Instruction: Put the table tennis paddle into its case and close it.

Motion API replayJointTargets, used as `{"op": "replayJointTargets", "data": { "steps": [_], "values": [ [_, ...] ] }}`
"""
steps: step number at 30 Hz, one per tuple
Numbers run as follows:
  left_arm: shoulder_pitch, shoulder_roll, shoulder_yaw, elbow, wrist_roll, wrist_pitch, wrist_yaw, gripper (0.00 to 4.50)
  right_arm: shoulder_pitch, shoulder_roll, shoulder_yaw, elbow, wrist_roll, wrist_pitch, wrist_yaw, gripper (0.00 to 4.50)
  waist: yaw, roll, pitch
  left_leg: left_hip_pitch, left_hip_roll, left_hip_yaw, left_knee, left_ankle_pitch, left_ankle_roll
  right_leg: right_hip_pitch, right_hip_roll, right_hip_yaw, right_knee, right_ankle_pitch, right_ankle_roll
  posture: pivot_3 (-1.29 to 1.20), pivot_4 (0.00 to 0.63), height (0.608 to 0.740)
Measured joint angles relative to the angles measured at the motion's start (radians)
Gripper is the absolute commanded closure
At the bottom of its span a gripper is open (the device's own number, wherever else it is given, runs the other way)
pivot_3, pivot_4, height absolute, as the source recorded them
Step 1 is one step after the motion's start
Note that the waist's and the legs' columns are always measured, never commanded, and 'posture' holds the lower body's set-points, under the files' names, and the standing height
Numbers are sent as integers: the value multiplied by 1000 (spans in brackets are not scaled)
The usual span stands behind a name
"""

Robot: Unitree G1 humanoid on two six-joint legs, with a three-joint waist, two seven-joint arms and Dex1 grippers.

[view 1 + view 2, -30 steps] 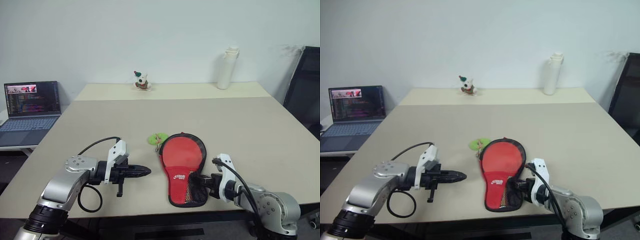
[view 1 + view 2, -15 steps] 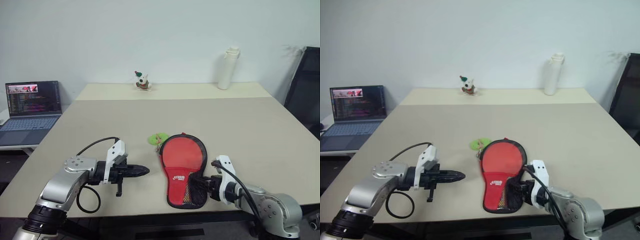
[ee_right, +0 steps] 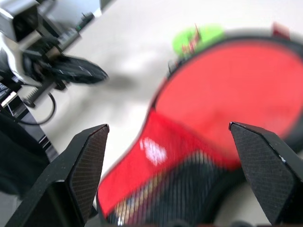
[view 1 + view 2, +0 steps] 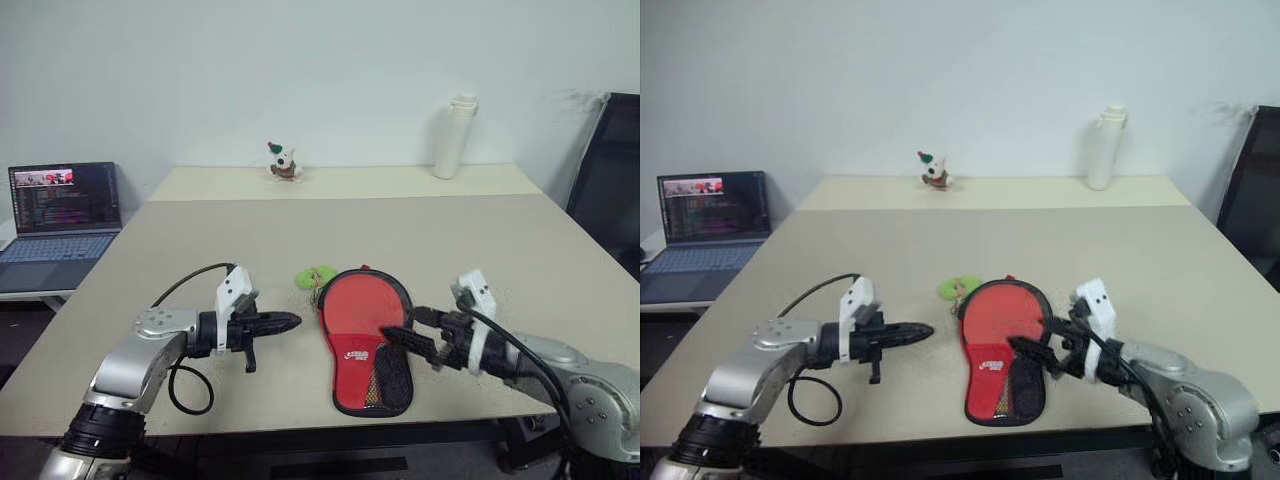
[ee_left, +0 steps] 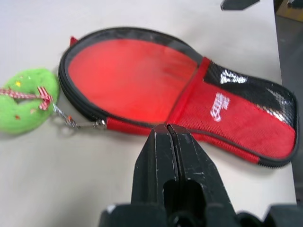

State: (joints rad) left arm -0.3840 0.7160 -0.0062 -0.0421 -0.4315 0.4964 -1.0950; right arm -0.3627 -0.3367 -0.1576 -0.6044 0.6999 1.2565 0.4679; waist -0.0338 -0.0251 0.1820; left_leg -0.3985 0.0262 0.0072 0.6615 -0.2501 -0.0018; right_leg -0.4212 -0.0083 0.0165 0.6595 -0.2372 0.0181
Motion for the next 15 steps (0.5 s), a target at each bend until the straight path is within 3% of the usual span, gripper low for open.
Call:
{"op": "replayJointTargets", "data": {
  "steps": [5, 11, 15],
  "values": [
    [-17, -14, 14, 2, -2, 23, 41, 4500, -97, 46, 221, 203, -166, -211, -29, 31, 2, 0, 0, -1, 0, 0, 0, 0, 0, -1, 1, 0, 0, 0, 0, 0, 150, 740],
    [-19, -34, 28, 2, 1, 41, 109, 4500, -121, 60, 389, 400, -332, -387, -34, 31, 4, 0, 0, -2, 0, 0, 0, 0, 0, -1, 0, 0, -1, 0, 0, 0, 150, 740],
    [-65, -67, 31, 70, 62, 36, 227, 3204, -115, 79, 415, 444, -374, -424, -37, 0, 5, 0, 0, -1, 0, -1, 1, 0, 0, -1, 0, 0, 1, 0, 0, 0, 150, 740]
  ]
}}
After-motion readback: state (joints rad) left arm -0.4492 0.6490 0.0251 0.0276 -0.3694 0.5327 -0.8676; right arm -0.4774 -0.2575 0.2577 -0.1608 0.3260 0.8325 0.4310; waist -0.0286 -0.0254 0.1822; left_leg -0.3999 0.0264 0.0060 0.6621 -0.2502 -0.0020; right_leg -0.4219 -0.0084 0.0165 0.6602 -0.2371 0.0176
